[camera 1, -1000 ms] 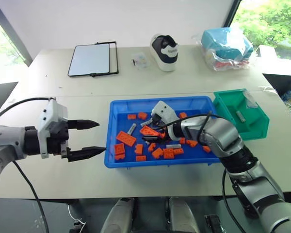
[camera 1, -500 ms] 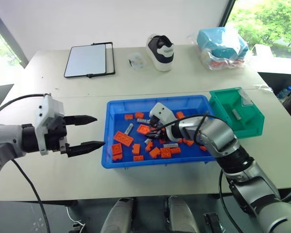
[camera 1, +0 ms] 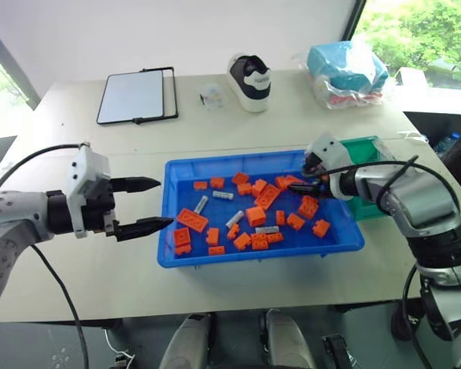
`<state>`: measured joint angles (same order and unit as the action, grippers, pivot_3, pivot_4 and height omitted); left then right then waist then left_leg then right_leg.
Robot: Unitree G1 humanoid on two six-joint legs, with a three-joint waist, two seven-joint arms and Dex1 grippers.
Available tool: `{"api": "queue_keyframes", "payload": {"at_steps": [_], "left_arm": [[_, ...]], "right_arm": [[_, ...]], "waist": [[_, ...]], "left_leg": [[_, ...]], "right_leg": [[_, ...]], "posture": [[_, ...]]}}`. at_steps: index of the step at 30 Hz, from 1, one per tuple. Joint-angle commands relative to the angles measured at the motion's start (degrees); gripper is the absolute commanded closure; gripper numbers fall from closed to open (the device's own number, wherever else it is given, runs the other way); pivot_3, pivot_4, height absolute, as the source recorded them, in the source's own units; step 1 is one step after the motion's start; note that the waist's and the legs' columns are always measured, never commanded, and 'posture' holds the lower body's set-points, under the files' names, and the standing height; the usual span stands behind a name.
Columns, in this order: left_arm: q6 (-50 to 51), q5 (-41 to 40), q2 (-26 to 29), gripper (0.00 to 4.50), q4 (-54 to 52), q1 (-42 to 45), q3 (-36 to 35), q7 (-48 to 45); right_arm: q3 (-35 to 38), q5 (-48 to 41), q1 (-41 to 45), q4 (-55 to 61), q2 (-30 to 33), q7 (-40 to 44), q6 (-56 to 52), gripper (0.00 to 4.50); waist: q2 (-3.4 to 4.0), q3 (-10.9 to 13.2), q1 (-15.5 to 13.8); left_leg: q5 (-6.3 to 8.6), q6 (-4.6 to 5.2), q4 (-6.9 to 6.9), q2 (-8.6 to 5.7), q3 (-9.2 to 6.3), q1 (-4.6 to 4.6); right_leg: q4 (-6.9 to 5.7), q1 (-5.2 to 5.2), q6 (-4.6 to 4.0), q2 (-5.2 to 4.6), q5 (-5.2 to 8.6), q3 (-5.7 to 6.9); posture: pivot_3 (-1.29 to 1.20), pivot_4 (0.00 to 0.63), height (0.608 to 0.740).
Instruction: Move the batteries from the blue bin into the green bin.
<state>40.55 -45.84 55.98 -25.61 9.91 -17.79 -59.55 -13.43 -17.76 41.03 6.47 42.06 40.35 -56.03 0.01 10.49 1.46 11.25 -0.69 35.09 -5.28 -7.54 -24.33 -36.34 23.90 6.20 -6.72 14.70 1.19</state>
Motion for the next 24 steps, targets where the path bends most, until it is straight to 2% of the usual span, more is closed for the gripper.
{"api": "queue_keyframes", "payload": {"at_steps": [1, 6, 9, 13, 19, 24], "left_arm": [[-0.89, 0.09, 0.05, 0.00, 0.26, 1.61, -0.11, 0.06], [-0.37, -0.19, 0.96, 0.00, 0.87, 1.91, -1.26, -0.33], [-0.17, 0.28, 2.31, 0.00, 0.64, 0.40, -2.64, -1.05], [0.80, -0.61, 4.35, 0.00, -0.94, -3.27, -6.18, -2.40], [3.15, -2.37, 4.73, 0.00, -4.34, -8.40, -13.02, -1.48], [4.77, -3.88, 3.64, 0.00, -7.25, -11.48, -16.66, 0.56]], "right_arm": [[-2.08, -0.84, 6.37, 1.75, -4.52, 6.13, 8.06, 0.88], [-8.54, -0.51, 13.13, -4.66, -13.05, 19.50, 21.76, 0.88], [-14.24, 3.53, 16.07, -12.85, -17.31, 27.29, 32.34, 0.88], [-18.23, 9.29, 19.87, -26.64, -21.90, 33.00, 44.65, 0.88], [-17.25, 15.84, 27.73, -51.05, -29.00, 33.56, 60.91, 0.88], [-15.93, 19.86, 31.76, -64.75, -33.11, 31.63, 70.42, 0.88]], "waist": [[0.00, 0.01, 0.27], [-0.03, -0.01, 0.41], [-0.04, -0.01, 0.64], [-0.03, -0.01, 0.98], [-0.05, 0.00, 1.14], [-0.05, 0.00, 1.16]], "left_leg": [[0.00, 0.00, -0.01, 0.01, 0.02, 0.00], [-0.01, -0.02, 0.02, 0.00, 0.02, -0.03], [-0.02, -0.05, 0.02, 0.00, -0.01, -0.01], [-0.09, -0.17, 0.01, -0.01, -0.01, -0.01], [-0.16, -0.38, -0.08, -0.01, 0.07, -0.01], [-0.19, -0.57, -0.16, 0.07, 0.10, 0.05]], "right_leg": [[-0.02, 0.04, 0.00, 0.02, -0.02, -0.03], [-0.02, 0.04, 0.04, 0.16, -0.04, -0.04], [-0.02, 0.02, 0.04, 0.18, -0.05, -0.04], [-0.06, 0.07, 0.02, 0.21, -0.06, -0.07], [-0.48, 0.40, -0.02, 0.26, -0.10, -0.32], [-0.84, 0.59, -0.05, 0.40, -0.09, -0.49]], "posture": [[0.00, 0.150, 0.731], [0.00, 0.150, 0.731], [0.00, 0.150, 0.731], [0.00, 0.150, 0.731], [0.00, 0.150, 0.731], [0.00, 0.150, 0.731]]}}
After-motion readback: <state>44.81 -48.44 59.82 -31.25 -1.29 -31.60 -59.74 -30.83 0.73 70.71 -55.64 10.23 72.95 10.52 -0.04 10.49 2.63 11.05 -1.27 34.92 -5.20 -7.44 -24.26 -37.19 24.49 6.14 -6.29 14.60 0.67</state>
